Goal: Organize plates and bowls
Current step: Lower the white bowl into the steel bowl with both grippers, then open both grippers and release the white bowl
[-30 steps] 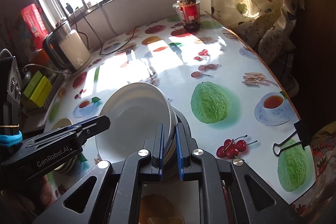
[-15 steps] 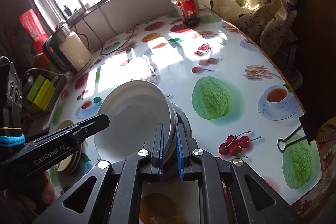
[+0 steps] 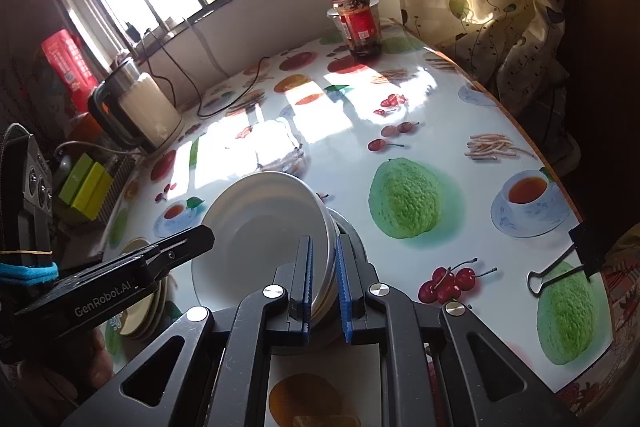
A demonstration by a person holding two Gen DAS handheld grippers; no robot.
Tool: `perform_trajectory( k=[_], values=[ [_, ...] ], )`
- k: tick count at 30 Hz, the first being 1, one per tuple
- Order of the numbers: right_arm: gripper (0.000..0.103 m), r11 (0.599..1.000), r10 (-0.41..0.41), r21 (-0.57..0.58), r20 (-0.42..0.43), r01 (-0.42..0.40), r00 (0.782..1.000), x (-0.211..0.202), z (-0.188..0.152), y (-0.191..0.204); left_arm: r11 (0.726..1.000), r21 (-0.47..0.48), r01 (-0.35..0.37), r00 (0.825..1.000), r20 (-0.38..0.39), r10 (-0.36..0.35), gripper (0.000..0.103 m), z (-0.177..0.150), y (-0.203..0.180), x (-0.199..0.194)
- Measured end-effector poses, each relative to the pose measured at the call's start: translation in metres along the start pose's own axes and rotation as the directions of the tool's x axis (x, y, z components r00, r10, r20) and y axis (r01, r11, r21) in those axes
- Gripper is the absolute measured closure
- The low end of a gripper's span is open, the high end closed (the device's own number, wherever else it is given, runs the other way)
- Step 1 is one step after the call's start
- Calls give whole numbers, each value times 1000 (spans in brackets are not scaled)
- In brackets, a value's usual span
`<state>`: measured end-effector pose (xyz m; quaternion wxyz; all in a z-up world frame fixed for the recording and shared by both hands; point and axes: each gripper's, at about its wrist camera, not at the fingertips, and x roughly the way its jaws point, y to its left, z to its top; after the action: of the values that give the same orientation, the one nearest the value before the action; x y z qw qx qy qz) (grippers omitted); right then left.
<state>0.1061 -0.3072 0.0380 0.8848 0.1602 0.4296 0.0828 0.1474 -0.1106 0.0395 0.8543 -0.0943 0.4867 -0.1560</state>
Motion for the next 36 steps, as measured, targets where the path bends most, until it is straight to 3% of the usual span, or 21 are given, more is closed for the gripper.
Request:
perform_trajectory(
  k=[15, 29, 36],
  values=[
    [89, 995, 65, 77, -40, -62, 997, 5, 2, -8, 1000, -16, -19, 1000, -14, 19, 86, 2, 1, -4],
    [88, 999, 21, 28, -22, -21, 1000, 3, 0, -2, 1000, -23, 10, 1000, -7, -11, 84, -3, 6, -2],
    [70, 1000, -12, -20, -3, 12, 1000, 2, -3, 3, 999, 16, -36, 999, 37, 35, 76, -9, 9, -6]
  ],
)
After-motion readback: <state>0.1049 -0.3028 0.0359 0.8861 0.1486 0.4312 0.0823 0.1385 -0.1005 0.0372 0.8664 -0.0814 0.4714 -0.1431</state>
